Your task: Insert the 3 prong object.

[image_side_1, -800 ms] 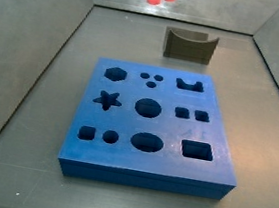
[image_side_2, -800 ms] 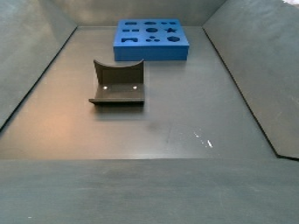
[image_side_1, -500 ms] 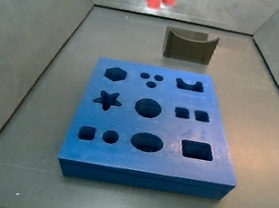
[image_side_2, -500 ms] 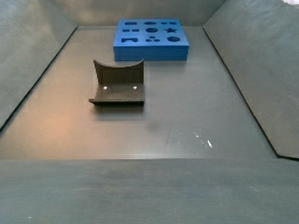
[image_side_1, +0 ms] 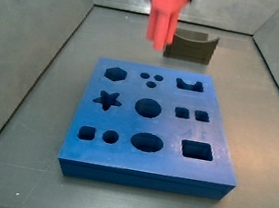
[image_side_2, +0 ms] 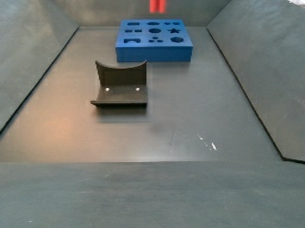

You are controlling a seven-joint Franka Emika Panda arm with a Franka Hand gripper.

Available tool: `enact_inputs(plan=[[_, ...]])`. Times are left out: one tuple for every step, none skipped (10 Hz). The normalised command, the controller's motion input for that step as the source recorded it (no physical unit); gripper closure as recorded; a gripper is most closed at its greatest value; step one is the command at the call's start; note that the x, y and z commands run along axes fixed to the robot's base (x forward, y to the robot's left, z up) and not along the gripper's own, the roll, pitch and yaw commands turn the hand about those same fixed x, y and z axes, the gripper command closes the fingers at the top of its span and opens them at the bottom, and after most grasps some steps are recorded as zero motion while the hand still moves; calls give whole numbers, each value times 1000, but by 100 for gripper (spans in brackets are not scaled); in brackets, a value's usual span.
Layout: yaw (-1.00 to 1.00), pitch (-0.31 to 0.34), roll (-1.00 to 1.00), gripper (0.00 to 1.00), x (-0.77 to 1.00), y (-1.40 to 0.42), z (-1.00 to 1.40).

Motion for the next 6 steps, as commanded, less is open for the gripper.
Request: enact_inputs(plan=[[254,0,0,100,43,120,-1000],[189,0,0,100,9,100,-1000],[180,0,0,100,0,83,-1000],[151,0,0,100,0,40,-954],[0,-36,-4,100,0,0,-677],[0,-77,-114,100,0,0,-217]])
